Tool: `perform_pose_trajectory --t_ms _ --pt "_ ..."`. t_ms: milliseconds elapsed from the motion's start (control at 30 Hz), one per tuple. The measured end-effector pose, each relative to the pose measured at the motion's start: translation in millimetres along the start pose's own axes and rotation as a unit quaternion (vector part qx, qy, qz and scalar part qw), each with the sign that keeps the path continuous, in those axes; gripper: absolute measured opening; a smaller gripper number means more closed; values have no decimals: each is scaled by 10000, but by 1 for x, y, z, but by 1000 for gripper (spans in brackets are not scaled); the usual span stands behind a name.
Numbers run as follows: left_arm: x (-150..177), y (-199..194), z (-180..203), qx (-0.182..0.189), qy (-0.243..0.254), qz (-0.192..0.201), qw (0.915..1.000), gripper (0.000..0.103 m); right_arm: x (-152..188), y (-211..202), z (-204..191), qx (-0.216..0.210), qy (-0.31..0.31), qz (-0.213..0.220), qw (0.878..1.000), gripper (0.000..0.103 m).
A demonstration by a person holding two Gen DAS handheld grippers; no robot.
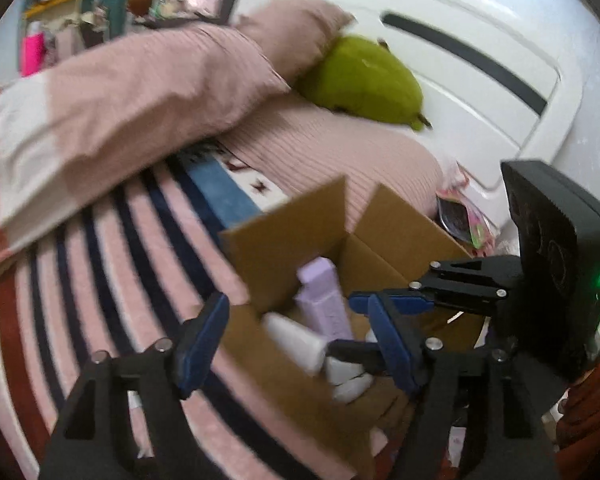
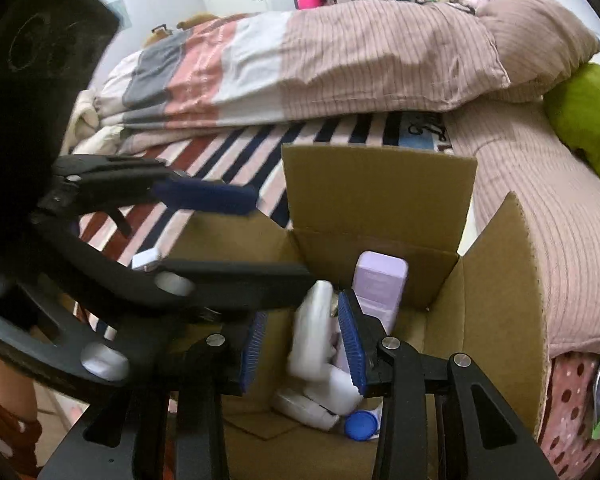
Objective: Organize rigid objects
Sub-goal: 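Lower the power bank into the cardboard box and release it, then grasp the white cable adapter with the right gripper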
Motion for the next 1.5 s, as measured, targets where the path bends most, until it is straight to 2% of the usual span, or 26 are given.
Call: perform_pose_trajectory --t_ms 100,200,333,433,533,667,800,933,967,1000,1067,1200,1433,1500 --pt "6 -39 -33 -321 -223 429 9983 70 -13 -8 -22 -239 -123 292 9992 32" --pt "21 -76 -75 -710 -509 801 9930 71 -30 -9 -62 -601 -423 556 9957 33" --pt "52 -111 -134 -1208 -918 1041 9829 73 -48 11 -120 -1111 -841 598 9884 49" --pt "85 -126 -182 -1497 -1259 1065 9749 73 -56 47 -168 -1378 -1149 401 9830 53" --pt "113 -126 -211 -1619 -1539 987 9697 73 -56 95 -202 -1572 -1369 140 9779 53" --pt "154 -121 -245 -1705 -1927 811 9629 73 -43 170 -219 -1409 -1493 -412 9778 54" --pt "177 -115 -262 -1664 -2175 725 9590 73 -24 224 -216 -1153 -1386 -834 9801 54" --pt "187 -109 -265 -1611 -2255 635 9587 73 -27 233 -213 -1044 -1466 -511 9823 58" --pt "187 -107 -264 -1577 -2262 620 9592 73 -27 233 -214 -987 -1537 -458 9821 54" --pt "184 -106 -264 -1545 -2259 612 9599 73 -28 233 -215 -887 -1599 -435 9822 25" --pt "180 -103 -258 -1401 -2205 593 9634 73 -29 230 -214 -826 -1702 -428 9810 25" --pt "166 -99 -243 -1179 -2068 590 9695 73 -36 211 -213 -865 -1782 -239 9799 25" --pt "115 -108 -189 -358 -1638 809 9825 72 -64 121 -214 -958 -1983 599 9736 25" --pt "96 -112 -170 -93 -1498 880 9847 60 -70 98 -211 -875 -2061 794 9714 25"
Point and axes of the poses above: each gripper's, at about its wrist camera, not at the fingertips, and y roughly the way its jaws point, z to its right, x to its underside, the point moved 3 cm from there along y, roughly the way its jaws point, and after that the axes turned 10 degrees about -y, right-handed, at the moved point
